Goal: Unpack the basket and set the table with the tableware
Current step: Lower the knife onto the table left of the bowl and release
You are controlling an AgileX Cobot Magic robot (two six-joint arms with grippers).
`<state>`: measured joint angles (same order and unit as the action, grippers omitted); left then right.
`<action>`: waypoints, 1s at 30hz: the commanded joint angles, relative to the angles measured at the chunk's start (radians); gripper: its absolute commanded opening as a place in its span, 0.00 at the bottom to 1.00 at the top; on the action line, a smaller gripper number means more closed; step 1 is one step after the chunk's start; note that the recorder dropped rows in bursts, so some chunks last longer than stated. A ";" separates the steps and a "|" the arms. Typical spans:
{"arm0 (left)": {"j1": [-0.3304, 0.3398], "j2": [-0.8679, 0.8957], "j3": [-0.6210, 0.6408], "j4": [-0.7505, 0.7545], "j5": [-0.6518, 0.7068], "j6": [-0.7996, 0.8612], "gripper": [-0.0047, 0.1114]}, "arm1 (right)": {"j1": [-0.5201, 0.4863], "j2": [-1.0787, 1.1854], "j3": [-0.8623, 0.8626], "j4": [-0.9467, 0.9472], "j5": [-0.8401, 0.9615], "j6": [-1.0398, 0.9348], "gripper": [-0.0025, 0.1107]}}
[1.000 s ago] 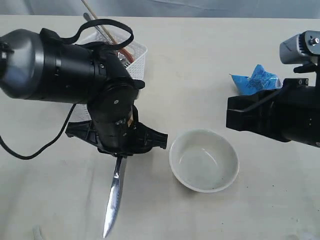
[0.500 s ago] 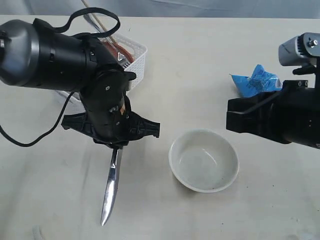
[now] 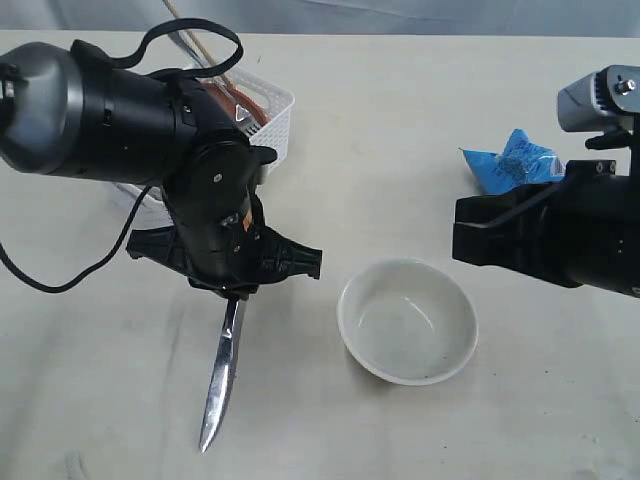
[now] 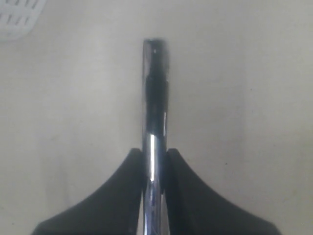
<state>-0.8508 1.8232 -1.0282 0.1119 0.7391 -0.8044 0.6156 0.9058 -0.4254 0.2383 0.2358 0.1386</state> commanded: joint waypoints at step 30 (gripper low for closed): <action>0.050 0.035 -0.004 -0.022 -0.029 0.011 0.04 | 0.002 -0.006 -0.005 -0.015 -0.010 0.001 0.02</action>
<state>-0.8026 1.8449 -1.0282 0.1053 0.6996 -0.8047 0.6156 0.9058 -0.4254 0.2383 0.2358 0.1386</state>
